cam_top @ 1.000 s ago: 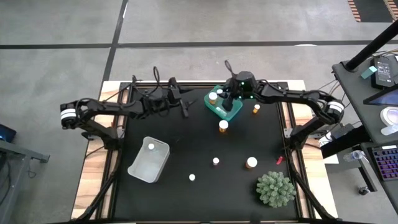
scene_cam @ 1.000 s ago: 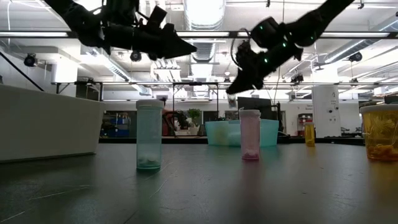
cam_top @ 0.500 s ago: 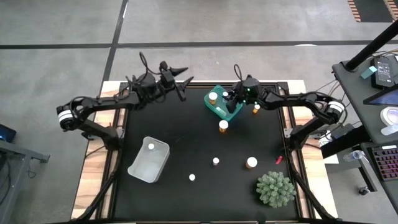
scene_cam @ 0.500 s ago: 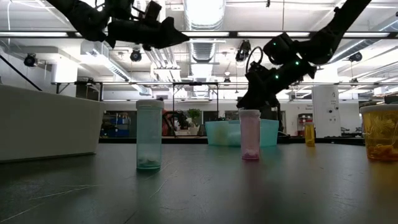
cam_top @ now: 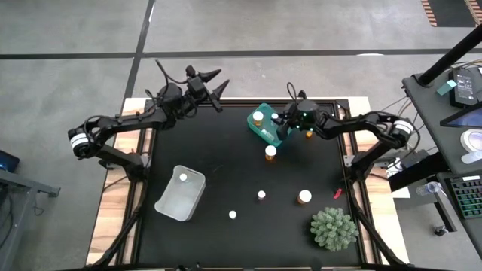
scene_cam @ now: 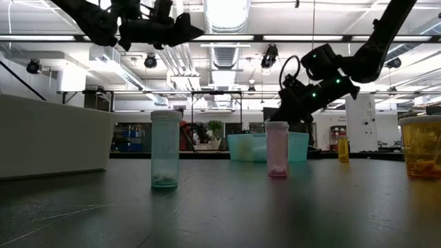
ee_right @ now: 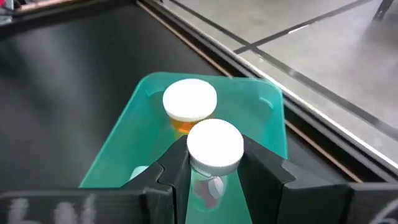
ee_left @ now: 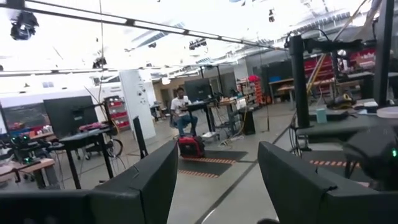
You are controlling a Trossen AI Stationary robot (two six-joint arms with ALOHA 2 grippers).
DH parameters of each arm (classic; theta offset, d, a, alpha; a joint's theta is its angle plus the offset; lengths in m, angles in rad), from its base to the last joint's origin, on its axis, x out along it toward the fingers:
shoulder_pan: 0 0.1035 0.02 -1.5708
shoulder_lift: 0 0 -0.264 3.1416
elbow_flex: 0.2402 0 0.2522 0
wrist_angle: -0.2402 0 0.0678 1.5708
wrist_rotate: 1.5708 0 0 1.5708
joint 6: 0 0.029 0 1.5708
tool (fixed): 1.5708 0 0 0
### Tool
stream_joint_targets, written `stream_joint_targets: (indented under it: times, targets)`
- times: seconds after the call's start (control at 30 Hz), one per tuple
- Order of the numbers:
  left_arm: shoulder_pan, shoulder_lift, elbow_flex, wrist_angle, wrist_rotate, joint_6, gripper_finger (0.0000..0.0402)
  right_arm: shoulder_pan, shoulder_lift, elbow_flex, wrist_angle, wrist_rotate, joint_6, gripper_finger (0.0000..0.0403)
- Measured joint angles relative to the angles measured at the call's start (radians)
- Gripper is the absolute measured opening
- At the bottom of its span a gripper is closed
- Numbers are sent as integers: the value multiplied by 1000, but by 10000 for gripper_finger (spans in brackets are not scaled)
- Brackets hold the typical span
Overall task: Pick and place medicine bottles into bin by pill shape (circle, oval)
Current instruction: Put the left blue capsule bottle into the blue bin, then put the top orange capsule bottle into the blue bin
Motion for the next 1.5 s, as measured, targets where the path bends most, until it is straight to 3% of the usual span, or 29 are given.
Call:
stream_joint_targets:
  times: [0.43, 0.83, 1.23, 1.5]
  targets:
    - [11, 0, 0, 41, -5, 37, 206, 0, 163, 55, 75, -2, -10, 107]
    - [19, 0, 0, 45, -7, 75, 206, 8, 159, 71, 57, -5, -34, 110]
    - [19, 0, -3, 43, -7, 75, 206, 16, 140, 71, 35, -2, -28, 180]
    - [14, 0, -4, 35, -8, 66, 206, 16, 111, 71, 25, -2, -2, 196]
